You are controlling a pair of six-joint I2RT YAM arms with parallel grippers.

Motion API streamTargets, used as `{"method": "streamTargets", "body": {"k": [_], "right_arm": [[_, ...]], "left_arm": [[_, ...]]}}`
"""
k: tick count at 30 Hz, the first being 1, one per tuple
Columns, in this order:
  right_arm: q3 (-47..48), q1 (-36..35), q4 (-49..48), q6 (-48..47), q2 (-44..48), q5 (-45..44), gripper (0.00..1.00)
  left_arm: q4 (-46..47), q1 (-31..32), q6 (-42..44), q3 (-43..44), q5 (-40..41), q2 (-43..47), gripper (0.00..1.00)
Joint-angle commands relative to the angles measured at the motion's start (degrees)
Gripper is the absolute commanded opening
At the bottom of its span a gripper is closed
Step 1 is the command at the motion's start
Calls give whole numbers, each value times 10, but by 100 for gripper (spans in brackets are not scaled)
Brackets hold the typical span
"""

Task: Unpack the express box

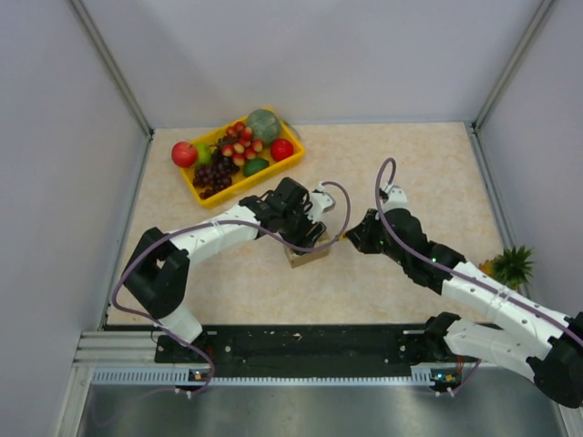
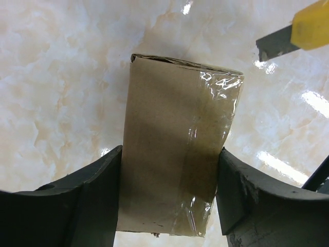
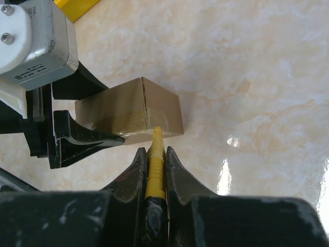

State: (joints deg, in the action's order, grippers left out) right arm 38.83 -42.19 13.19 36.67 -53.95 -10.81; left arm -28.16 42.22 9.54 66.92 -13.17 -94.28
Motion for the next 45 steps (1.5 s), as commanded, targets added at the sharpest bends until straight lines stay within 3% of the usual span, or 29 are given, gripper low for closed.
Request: {"method": "streamTargets", "body": {"k": [1,8,14,21,45], "right_arm": [[-10,5,-72,2,13,17,0],[-21,6,-107,-14,16,4,0],[-17,6,-128,-24,-10,10,0],[-15,6,-127,-23,-25,-18,0],[-21,6,-117,-30,-58,22,0]], "left_arm": [[28,11,14,-27,28,-2,50],[50,27,62,-64,53,17,47],[55,27,74,-71,60,19,37],[56,27,75,-77,60,21,33],[52,27,66,-75,76,14,29]]}}
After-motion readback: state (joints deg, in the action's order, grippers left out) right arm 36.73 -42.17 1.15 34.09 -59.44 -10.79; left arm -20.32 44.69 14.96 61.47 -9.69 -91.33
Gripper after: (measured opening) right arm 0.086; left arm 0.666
